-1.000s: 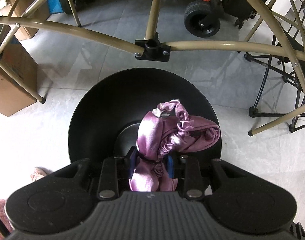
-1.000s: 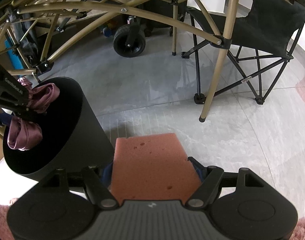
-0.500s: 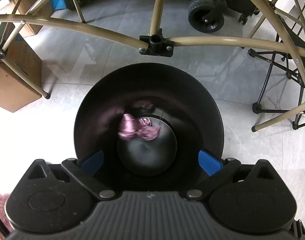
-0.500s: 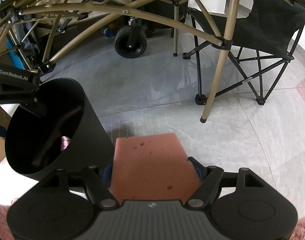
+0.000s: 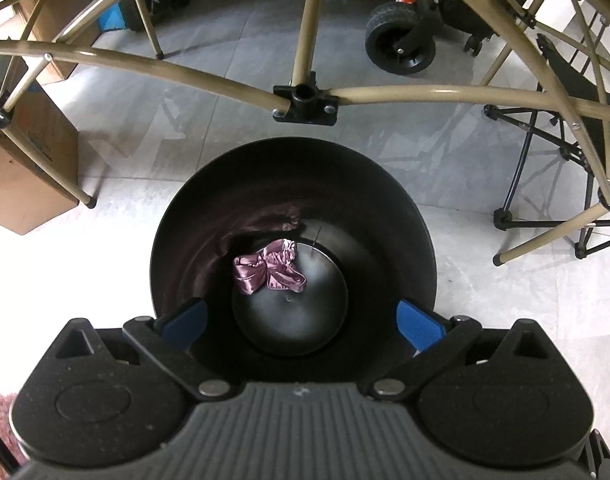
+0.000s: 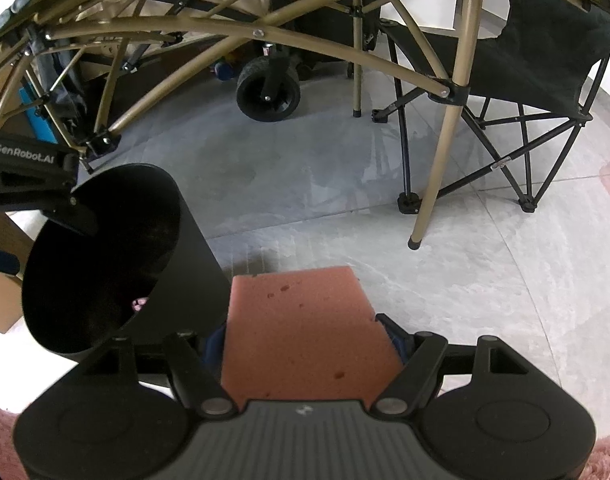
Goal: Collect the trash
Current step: 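Open the left gripper to drop the purple scrunchie into the bin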
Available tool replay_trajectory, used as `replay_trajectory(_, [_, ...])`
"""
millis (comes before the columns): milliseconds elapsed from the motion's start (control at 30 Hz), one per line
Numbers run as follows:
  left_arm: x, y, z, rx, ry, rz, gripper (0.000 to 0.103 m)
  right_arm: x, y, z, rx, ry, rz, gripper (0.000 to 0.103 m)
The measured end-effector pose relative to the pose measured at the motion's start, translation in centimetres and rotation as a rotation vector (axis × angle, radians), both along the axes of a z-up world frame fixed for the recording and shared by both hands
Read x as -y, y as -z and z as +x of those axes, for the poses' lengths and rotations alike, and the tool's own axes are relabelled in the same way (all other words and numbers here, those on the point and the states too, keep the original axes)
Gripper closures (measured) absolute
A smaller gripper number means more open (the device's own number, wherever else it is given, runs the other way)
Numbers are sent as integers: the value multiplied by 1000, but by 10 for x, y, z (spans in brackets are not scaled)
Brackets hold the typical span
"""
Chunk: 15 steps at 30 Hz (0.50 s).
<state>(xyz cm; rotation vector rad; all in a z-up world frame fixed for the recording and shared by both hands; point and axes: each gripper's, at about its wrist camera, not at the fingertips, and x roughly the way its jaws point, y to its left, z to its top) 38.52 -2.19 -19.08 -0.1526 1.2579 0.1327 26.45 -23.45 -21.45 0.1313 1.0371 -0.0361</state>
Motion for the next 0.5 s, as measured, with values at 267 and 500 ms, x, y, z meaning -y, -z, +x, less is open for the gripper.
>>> replay_trajectory(267, [2,-10,-11,45,36,13,0,-1,-11,-3,39,-3,23,30])
replay_trajectory(500, [-7,-18,-19,89,31,12,0,-2,-17,-6,62,-2,26,30])
